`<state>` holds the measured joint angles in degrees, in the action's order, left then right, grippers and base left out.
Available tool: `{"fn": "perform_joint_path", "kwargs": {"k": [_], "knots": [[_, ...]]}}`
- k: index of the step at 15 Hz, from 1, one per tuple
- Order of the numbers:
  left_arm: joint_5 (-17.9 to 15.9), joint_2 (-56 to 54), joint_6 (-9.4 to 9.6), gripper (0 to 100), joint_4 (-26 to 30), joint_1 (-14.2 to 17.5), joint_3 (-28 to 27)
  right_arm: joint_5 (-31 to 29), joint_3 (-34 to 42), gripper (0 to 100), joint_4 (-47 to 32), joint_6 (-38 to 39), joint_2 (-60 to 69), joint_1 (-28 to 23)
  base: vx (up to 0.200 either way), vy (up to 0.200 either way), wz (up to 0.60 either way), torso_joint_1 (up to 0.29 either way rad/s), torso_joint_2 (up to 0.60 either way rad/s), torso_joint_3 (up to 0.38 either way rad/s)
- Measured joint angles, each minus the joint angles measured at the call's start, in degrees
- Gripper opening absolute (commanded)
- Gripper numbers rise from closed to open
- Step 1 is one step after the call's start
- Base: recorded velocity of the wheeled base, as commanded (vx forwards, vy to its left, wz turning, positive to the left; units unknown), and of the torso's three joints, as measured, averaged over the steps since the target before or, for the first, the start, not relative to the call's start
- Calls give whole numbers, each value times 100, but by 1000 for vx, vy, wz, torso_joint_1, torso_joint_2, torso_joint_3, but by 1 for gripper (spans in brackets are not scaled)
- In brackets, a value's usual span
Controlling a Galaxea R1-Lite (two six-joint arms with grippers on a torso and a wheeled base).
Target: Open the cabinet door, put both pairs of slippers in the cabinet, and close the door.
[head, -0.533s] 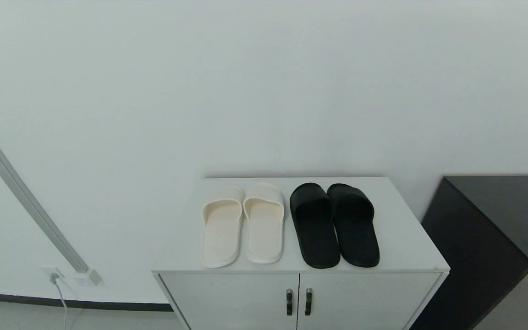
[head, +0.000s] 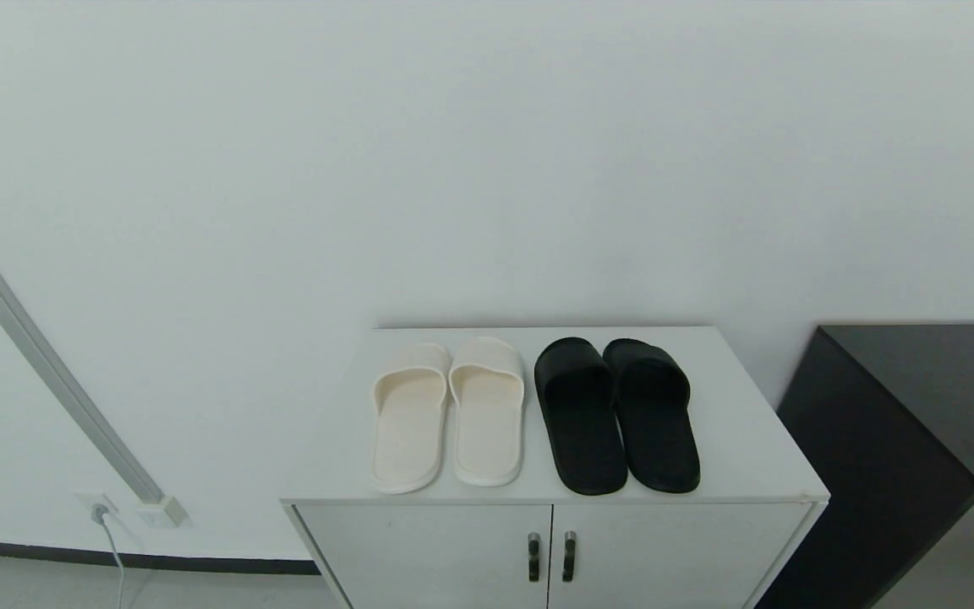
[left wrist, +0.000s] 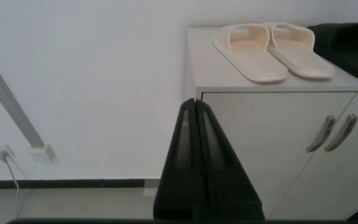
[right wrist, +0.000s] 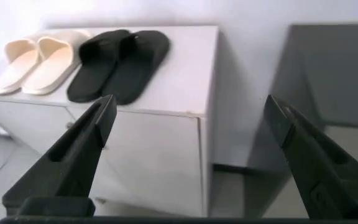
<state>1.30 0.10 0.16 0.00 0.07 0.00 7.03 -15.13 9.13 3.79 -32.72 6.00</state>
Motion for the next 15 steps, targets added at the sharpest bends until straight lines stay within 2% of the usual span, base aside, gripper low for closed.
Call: {"fn": "perform_joint_path", "kwargs": {"k": [2,5,7,10,15], "knots": [[0,0,0,0,0,0,0,-488,-187,100,477,316,-989,898,0,0,0,0,0,0],[0,0,0,0,0,0,0,-1812,-651,100,817,1186,-2274,2955,0,0,0,0,0,0],[-5,0,0,0,0,0,0,-2491,-1169,100,951,1698,-3209,3801,0,0,0,0,0,0],[-11,0,0,0,2,-5,0,-3234,-1792,100,1248,2144,-4426,4369,0,0,0,0,0,0],[-60,0,24,0,5,0,0,-4348,-2426,100,2492,2213,-6298,4515,0,0,0,0,0,0]]}}
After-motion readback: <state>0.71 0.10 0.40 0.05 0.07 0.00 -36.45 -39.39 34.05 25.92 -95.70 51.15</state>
